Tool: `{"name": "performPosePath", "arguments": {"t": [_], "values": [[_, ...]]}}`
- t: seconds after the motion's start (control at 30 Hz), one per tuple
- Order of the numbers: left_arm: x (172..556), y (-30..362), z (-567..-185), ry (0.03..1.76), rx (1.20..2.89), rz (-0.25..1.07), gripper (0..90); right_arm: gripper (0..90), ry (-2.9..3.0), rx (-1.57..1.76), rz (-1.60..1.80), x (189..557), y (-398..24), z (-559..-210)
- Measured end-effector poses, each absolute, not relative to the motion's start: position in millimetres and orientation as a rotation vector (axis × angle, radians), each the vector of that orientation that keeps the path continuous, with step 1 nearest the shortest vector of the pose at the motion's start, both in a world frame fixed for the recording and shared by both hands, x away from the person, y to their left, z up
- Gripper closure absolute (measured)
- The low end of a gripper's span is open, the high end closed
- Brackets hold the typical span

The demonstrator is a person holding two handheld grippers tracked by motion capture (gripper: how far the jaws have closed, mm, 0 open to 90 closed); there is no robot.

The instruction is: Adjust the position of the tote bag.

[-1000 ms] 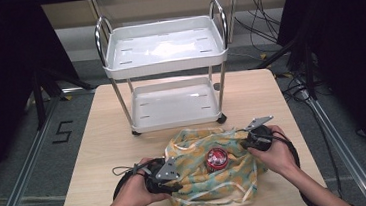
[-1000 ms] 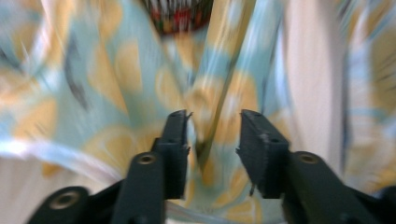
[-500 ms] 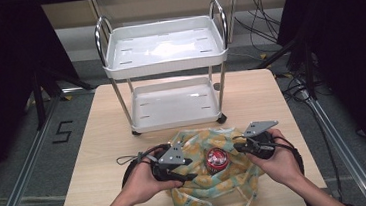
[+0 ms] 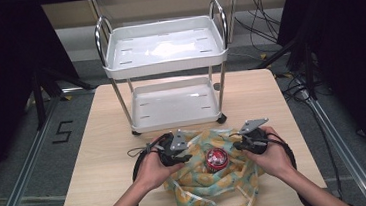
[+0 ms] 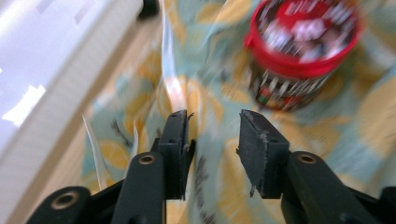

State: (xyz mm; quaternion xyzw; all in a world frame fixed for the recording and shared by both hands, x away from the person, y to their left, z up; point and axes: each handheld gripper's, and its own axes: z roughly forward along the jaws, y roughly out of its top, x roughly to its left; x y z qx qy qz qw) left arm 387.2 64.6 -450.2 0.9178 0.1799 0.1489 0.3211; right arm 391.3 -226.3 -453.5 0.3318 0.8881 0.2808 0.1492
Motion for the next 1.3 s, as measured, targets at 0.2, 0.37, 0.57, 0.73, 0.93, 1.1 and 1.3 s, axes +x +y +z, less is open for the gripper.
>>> {"name": "performPosePath", "arguments": {"t": [0.2,0.37,0.57,0.73,0.93,1.1,1.3], "values": [[394.9,60.9,-469.9,0.489,2.451,0.354,68.1,88.8,2.604,0.926,0.755,398.3,-227.9,-474.3],[393.7,59.8,-471.4,0.488,2.453,0.342,71.6,81.7,2.574,0.959,0.815,391.5,-226.4,-464.0],[392.7,58.0,-471.2,0.474,2.459,0.349,75.5,82.5,2.51,0.927,0.934,378.9,-225.2,-433.9],[392.0,55.9,-471.3,0.484,2.454,0.337,75.6,90.0,2.483,0.867,1.038,369.1,-213.6,-424.3],[391.9,55.8,-470.6,0.472,2.462,0.361,75.4,90.0,2.55,0.861,1.069,360.5,-200.4,-423.1],[389.4,54.7,-470.2,0.502,2.427,0.353,73.6,90.0,2.572,0.821,1.064,358.5,-194.9,-425.2],[389.9,56.8,-465.8,0.505,2.419,0.382,70.8,90.0,2.602,0.816,1.091,350.9,-191.2,-427.0]]}}
